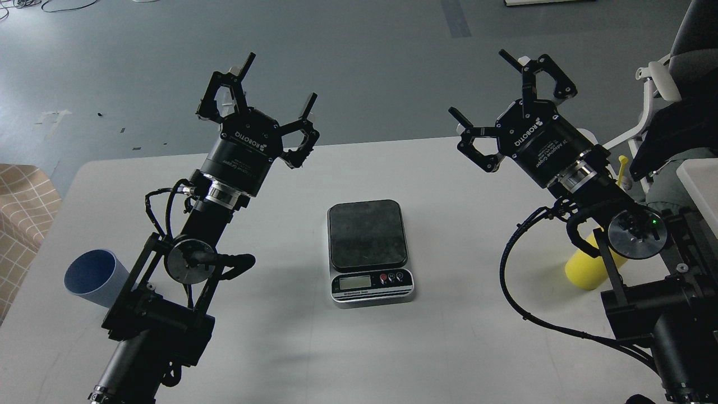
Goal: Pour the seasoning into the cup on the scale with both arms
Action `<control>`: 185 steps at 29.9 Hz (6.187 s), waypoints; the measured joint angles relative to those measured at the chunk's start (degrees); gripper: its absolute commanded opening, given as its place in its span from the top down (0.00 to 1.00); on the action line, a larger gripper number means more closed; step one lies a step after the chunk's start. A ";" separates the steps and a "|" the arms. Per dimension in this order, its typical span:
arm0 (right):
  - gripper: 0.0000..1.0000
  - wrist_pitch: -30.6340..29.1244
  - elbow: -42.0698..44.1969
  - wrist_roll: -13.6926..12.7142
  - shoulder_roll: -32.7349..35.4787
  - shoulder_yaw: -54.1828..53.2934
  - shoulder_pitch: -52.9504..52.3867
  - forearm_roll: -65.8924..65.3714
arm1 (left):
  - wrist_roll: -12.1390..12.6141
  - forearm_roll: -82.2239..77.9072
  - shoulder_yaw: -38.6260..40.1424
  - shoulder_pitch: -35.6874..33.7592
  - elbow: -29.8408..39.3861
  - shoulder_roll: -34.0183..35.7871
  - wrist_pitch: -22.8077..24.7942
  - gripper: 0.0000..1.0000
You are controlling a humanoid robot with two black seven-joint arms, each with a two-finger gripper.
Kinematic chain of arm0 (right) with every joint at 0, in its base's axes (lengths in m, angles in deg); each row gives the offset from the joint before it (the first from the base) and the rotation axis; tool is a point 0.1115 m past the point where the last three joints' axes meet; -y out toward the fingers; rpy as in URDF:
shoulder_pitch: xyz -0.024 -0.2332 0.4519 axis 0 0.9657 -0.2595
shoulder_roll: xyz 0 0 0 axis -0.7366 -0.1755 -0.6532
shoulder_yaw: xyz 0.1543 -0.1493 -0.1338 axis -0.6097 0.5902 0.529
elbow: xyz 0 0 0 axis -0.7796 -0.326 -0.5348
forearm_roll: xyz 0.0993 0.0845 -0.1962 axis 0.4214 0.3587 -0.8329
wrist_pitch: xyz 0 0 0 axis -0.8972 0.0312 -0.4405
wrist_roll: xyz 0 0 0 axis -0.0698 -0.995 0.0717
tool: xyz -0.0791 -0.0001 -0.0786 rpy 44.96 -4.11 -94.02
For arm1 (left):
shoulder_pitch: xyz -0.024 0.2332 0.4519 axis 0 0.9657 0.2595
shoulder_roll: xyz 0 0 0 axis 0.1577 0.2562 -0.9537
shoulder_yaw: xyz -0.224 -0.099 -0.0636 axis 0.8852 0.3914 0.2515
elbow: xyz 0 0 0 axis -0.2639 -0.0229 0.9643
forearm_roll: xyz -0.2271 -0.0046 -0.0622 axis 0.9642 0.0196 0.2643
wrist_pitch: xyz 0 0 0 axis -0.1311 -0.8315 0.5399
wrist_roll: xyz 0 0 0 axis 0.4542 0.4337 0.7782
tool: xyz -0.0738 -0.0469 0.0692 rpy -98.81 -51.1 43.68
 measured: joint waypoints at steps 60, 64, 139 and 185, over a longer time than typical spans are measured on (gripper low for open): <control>0.00 0.08 -0.35 0.00 0.00 0.31 1.07 -1.08 | -1.55 -3.08 0.20 2.82 0.06 -0.62 -1.64 0.01; 0.00 0.08 -0.35 0.00 0.00 0.31 1.20 -1.08 | -1.84 -3.35 0.15 3.11 0.08 -0.62 -1.63 0.01; 0.00 0.00 -0.62 -0.01 0.00 -0.36 5.13 -2.74 | -25.69 -66.88 -12.77 29.24 2.09 71.27 -33.98 0.01; 0.00 -0.01 -1.63 0.02 0.00 -0.03 6.92 -2.83 | -25.67 -71.92 -30.04 21.28 -12.32 60.15 -50.43 0.07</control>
